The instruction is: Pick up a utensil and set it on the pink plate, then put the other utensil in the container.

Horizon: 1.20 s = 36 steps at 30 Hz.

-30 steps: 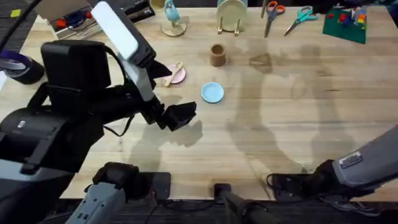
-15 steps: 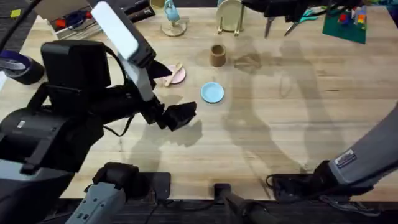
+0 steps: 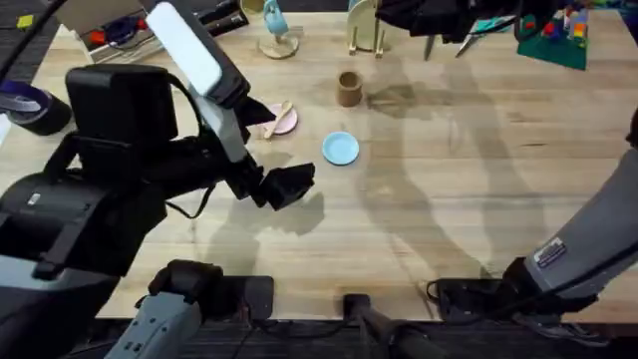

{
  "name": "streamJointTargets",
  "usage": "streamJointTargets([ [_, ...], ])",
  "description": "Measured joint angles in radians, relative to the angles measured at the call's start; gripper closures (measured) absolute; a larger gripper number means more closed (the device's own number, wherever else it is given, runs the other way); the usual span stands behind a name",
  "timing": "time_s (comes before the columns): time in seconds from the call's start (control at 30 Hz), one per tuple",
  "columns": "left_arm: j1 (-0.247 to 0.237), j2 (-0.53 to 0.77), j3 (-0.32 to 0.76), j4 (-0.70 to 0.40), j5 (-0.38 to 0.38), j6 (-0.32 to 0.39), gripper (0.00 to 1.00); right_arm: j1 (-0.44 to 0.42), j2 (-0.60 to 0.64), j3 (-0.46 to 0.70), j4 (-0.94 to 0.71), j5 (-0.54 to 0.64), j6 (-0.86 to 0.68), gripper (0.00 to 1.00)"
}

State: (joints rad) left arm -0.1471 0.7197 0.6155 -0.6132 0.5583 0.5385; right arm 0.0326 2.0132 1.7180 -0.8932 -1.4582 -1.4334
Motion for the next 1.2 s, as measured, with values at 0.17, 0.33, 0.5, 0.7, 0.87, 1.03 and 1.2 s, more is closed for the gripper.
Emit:
streamJointTargets([
  [0.17, 0.0, 0.0, 0.0, 0.0, 0.0, 0.0, 0.008, 0.001, 0.011, 0.0, 0.003, -0.001, -0.001, 0.97],
  [0.33, 0.0, 0.0, 0.0, 0.0, 0.0, 0.0, 0.007, 0.007, 0.046, 0.0, 0.006, -0.002, -0.003, 0.97],
  [0.5, 0.0, 0.0, 0.0, 0.0, 0.0, 0.0, 0.007, 0.016, 0.088, 0.0, 0.013, -0.002, -0.003, 0.97],
  [0.7, 0.0, 0.0, 0.0, 0.0, 0.0, 0.0, 0.007, 0.018, 0.098, 0.0, 0.037, -0.005, -0.003, 0.97],
  [0.87, 0.0, 0.0, 0.0, 0.0, 0.0, 0.0, 0.007, 0.02, 0.102, 0.0, 0.073, -0.008, -0.003, 0.97],
  [1.03, 0.0, 0.0, 0.0, 0.0, 0.0, 0.0, 0.007, 0.026, 0.129, 0.001, 0.095, -0.009, -0.003, 0.97],
  [1.2, 0.0, 0.0, 0.0, 0.0, 0.0, 0.0, 0.007, 0.038, 0.162, 0.001, 0.125, -0.01, -0.003, 0.969],
])
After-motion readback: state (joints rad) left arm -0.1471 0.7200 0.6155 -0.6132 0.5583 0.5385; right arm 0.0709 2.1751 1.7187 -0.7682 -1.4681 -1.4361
